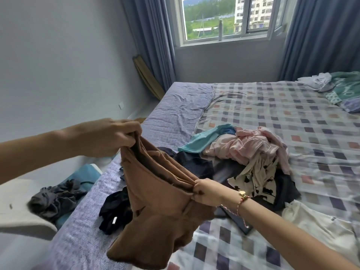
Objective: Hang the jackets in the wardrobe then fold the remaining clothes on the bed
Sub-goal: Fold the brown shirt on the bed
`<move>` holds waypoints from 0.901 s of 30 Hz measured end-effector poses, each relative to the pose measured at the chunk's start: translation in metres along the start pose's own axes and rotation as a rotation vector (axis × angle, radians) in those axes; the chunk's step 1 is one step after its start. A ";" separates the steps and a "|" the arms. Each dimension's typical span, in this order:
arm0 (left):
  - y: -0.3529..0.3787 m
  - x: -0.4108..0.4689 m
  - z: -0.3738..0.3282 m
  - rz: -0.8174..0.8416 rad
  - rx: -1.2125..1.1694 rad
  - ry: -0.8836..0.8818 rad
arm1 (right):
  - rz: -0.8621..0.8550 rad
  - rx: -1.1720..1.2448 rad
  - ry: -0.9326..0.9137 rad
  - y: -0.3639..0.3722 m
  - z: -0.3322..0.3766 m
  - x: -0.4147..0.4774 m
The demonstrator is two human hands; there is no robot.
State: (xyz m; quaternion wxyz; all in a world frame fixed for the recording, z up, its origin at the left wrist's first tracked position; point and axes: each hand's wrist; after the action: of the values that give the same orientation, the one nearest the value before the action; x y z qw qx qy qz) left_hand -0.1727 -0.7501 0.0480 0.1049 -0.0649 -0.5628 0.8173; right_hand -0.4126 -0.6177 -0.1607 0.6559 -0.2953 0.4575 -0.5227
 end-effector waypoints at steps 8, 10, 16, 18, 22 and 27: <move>0.023 -0.023 0.008 0.142 0.044 -0.411 | -0.376 -0.021 0.125 -0.018 -0.020 -0.021; 0.030 -0.016 0.008 0.138 0.022 -0.630 | -0.442 -0.032 0.169 -0.030 -0.025 -0.028; 0.040 0.001 0.018 0.526 0.072 -0.662 | -0.452 0.016 0.095 -0.081 -0.049 -0.058; 0.054 -0.002 0.020 0.609 0.097 -0.638 | -0.442 -0.015 0.085 -0.099 -0.056 -0.069; 0.078 -0.010 0.017 0.279 -0.143 -0.517 | -0.594 -0.018 0.104 -0.125 -0.056 -0.090; 0.082 -0.001 -0.022 -0.294 -0.882 -0.498 | -0.796 0.106 0.323 -0.149 -0.059 -0.113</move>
State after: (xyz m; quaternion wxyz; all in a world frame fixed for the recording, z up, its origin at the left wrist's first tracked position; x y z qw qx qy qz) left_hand -0.1752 -0.7587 -0.0364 0.0442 0.1726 -0.8644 0.4701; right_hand -0.5319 -0.5459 -0.0232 0.3376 -0.3291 0.3773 -0.7971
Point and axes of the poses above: each hand's wrist, its own x-axis towards the middle knuckle, its own y-axis out of the palm, z = x × y, and after that the axes turned 10 degrees about y, right-handed
